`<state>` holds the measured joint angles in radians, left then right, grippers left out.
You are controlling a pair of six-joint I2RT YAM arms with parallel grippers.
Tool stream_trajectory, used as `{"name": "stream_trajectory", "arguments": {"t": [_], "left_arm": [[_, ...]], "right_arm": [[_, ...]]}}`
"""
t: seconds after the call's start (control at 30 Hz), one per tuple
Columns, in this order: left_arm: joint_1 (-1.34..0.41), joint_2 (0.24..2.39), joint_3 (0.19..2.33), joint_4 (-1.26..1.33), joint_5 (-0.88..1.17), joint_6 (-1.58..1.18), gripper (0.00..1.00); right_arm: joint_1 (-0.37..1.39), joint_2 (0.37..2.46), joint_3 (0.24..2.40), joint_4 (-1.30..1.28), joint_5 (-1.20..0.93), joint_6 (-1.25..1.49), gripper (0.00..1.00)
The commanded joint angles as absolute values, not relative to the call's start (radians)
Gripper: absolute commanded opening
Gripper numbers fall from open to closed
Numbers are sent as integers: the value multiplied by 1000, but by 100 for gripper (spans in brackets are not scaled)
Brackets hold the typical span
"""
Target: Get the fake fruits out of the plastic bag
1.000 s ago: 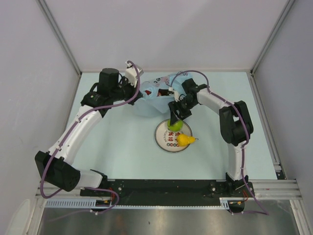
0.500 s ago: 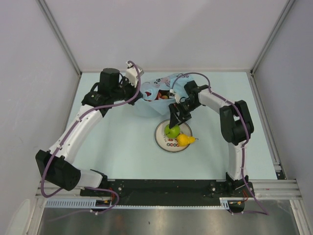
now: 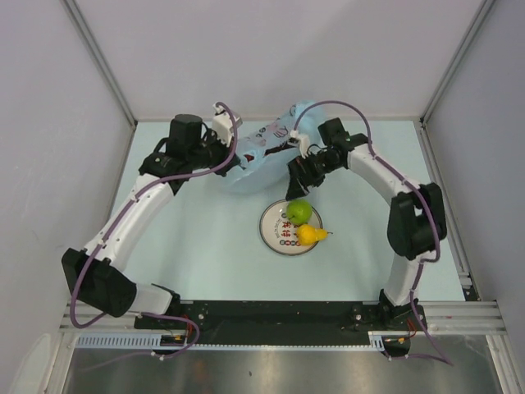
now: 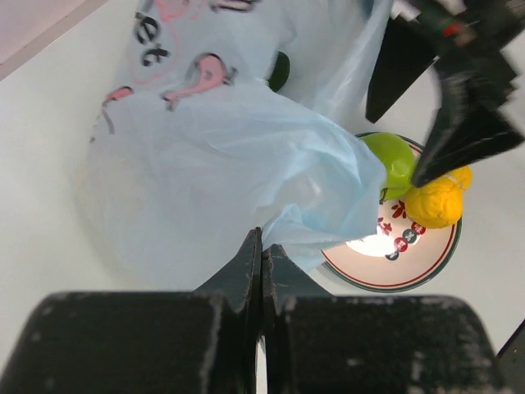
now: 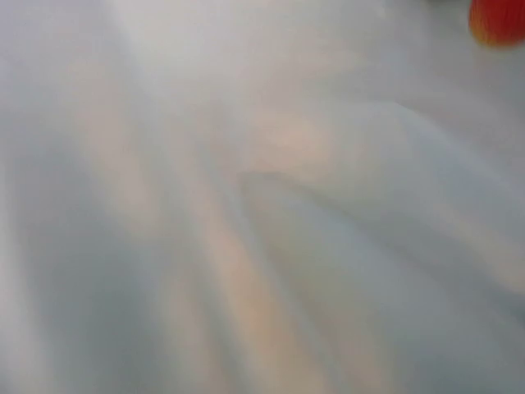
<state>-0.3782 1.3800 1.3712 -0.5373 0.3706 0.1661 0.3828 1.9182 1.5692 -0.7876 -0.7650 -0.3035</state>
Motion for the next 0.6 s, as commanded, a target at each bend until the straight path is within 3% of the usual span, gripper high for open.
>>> {"name": "stream_trajectory", "arguments": {"t": [0.0,0.17,0.33,0.43,0.53,0.57], "left_arm": [[-370,1310,1376,-529,374,164,0],[-370,1207,1292,-534,309,195,0],[-368,1131,1240,-555,235,203,0],[-368,1079,1210,-563,210,189,0],[-368,1011,1169,-557,178,176,0],[-368,996,1161,-552,172,169,0]], "right_arm": [[451,1703,1580,-787,-766,-342,100],[465,1657,1601,-724,-716,-243,100],[478,1695,1718,-862,-871,-293,100],[488,1657,1677,-656,-803,-143,93],[521,1599,1576,-326,-666,35,65],[569,1601,1566,-280,-613,6,41]]}}
